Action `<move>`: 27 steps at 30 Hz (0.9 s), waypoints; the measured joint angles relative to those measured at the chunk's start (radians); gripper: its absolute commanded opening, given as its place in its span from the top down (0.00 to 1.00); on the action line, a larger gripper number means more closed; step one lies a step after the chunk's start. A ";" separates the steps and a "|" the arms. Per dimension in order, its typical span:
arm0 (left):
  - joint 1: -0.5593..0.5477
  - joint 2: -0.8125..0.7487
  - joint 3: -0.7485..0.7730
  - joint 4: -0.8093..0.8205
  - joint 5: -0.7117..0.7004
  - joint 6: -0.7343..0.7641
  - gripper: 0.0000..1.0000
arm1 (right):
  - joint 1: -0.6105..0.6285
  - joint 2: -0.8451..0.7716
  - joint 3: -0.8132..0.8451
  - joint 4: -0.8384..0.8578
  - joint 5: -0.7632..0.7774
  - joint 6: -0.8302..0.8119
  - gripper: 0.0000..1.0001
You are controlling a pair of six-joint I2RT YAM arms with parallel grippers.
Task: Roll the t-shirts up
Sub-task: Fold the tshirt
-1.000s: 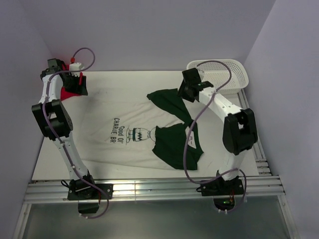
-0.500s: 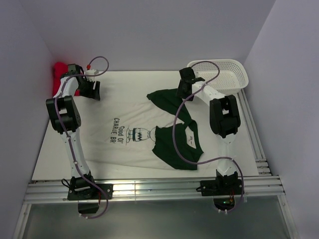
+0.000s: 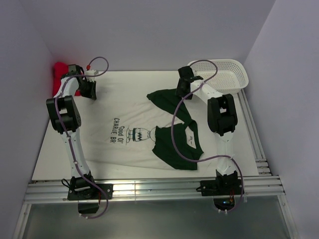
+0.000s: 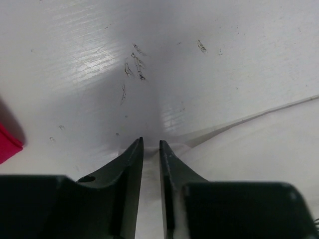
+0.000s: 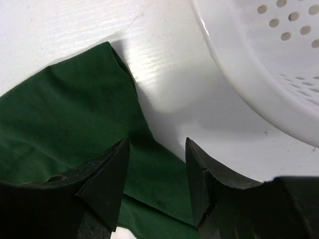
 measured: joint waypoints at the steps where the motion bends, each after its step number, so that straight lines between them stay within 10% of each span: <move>1: 0.000 0.000 0.000 0.000 0.000 0.000 0.79 | 0.000 0.001 0.000 -0.003 0.000 -0.001 0.44; 13: -0.011 0.000 0.011 0.000 -0.008 -0.013 0.98 | 0.000 0.036 0.063 -0.006 -0.025 -0.017 0.50; 19: -0.019 0.000 0.013 0.005 -0.022 -0.015 0.64 | 0.000 0.069 0.066 -0.005 -0.044 -0.017 0.51; 27: -0.019 0.000 0.013 0.010 -0.045 -0.021 0.52 | 0.000 0.068 0.061 0.009 -0.051 -0.009 0.97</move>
